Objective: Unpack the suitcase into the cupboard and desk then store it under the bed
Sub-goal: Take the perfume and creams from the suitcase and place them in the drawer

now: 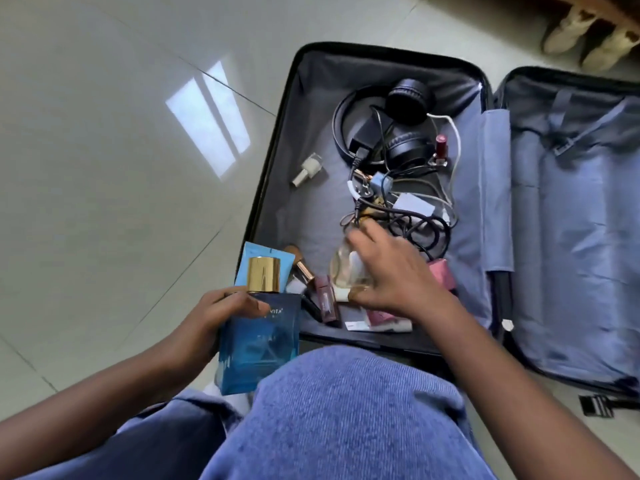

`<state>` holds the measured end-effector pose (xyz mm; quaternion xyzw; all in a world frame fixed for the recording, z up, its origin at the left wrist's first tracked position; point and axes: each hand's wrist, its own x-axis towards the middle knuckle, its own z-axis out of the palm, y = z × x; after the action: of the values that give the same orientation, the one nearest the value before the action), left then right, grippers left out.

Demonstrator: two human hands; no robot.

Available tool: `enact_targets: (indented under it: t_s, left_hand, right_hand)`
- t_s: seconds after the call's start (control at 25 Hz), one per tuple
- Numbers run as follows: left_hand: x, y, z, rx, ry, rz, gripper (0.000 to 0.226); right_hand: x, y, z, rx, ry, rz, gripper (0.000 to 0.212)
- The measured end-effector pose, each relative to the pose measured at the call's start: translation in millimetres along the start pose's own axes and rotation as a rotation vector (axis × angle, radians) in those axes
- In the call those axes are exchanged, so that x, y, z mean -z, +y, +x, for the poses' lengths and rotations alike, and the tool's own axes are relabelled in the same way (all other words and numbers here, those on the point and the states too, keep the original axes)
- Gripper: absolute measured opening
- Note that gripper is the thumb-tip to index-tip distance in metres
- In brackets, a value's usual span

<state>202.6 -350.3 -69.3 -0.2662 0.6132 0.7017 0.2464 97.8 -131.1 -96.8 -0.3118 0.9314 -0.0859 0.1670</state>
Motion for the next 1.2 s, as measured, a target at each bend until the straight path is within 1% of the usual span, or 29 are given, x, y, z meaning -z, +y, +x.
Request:
enact_targets:
  t_s: [0.08, 0.12, 0.2, 0.24, 0.32, 0.36, 0.4, 0.44, 0.48, 0.52, 0.56, 0.6, 0.64, 0.68, 0.8, 0.84, 0.88, 0.92, 1.0, 1.04, 1.08, 1.12, 1.16, 1.2]
  left_hand:
    - [-5, 0, -4, 0.018, -0.044, 0.027, 0.067]
    - [-7, 1, -6, 0.014, -0.074, 0.053, 0.072]
    - [-11, 6, -7, 0.004, -0.111, 0.079, 0.078]
    - [-12, 8, -7, 0.0, -0.121, 0.077, 0.079]
    - [-11, 7, -6, -0.015, -0.141, 0.059, 0.078]
    - [-12, 4, -6, -0.03, -0.144, 0.045, 0.077]
    - [-12, 3, -4, -0.047, -0.141, 0.018, 0.076]
    - [-12, 3, -2, -0.055, -0.123, -0.011, 0.072]
    - [-14, 5, -3, -0.041, -0.12, -0.061, 0.066]
    - [-15, 6, -4, -0.014, -0.13, -0.133, 0.059]
    - [-15, 6, -7, 0.008, -0.146, -0.227, 0.058]
    - [-16, 8, -10, 0.031, -0.162, -0.318, 0.061]
    - [-15, 9, -11, 0.049, -0.179, -0.394, 0.066]
    - [-13, 12, -11, 0.063, -0.189, -0.455, 0.068]
    - [-6, 16, -5, 0.051, -0.193, -0.567, 0.069]
    - [-6, 17, -3, 0.053, -0.202, -0.578, 0.071]
    - [-6, 17, -2, 0.059, -0.21, -0.577, 0.072]
    - [-7, 16, -1, 0.07, -0.219, -0.565, 0.071]
    - [-10, 14, -2, 0.117, -0.241, -0.501, 0.069]
    - [-10, 11, -1, 0.155, -0.248, -0.463, 0.07]
    - [-9, 9, -1, 0.19, -0.251, -0.42, 0.071]
    - [-7, 7, -2, 0.207, -0.253, -0.373, 0.071]
    - [-6, 5, -4, 0.212, -0.252, -0.33, 0.07]
    - [-3, 4, -6, 0.222, -0.252, -0.303, 0.07]
  right_hand:
    - [6, 17, -19, -0.062, -0.005, -0.044, 0.061]
    - [6, 26, -27, -0.054, -0.058, -0.103, 0.057]
    - [-1, 42, -33, 0.016, -0.196, -0.211, 0.051]
    - [-6, 49, -31, 0.063, -0.232, -0.226, 0.05]
    - [-14, 56, -24, 0.14, -0.207, -0.257, 0.05]
    - [-14, 53, -19, 0.138, -0.185, -0.265, 0.05]
    - [-12, 50, -14, 0.102, -0.137, -0.206, 0.053]
    - [-6, 43, -12, 0.012, -0.081, -0.067, 0.058]
    - [3, 33, -11, -0.105, -0.016, 0.169, 0.063]
    - [12, 21, -8, -0.22, 0.051, 0.496, 0.067]
    - [18, 11, -6, -0.305, 0.107, 0.841, 0.065]
    - [21, 1, -4, -0.351, 0.14, 1.126, 0.059]
    - [20, -9, -2, -0.383, 0.158, 1.29, 0.054]
    - [16, -17, 1, -0.41, 0.159, 1.354, 0.05]
    - [11, -36, 8, -0.451, 0.127, 1.395, 0.033]
    - [8, -37, 9, -0.431, 0.108, 1.448, 0.028]
    - [7, -39, 7, -0.394, 0.07, 1.5, 0.026]
    - [7, -39, 5, -0.354, 0.025, 1.526, 0.03]
    - [5, -30, 1, -0.295, -0.031, 1.5, 0.038]
    - [4, -21, -1, -0.31, -0.018, 1.479, 0.038]
    - [2, -9, -3, -0.366, 0.043, 1.42, 0.036]
    - [-2, 5, -6, -0.438, 0.118, 1.262, 0.035]
    - [-6, 20, -9, -0.471, 0.144, 1.005, 0.037]
    - [-10, 30, -13, -0.437, 0.056, 0.724, 0.044]
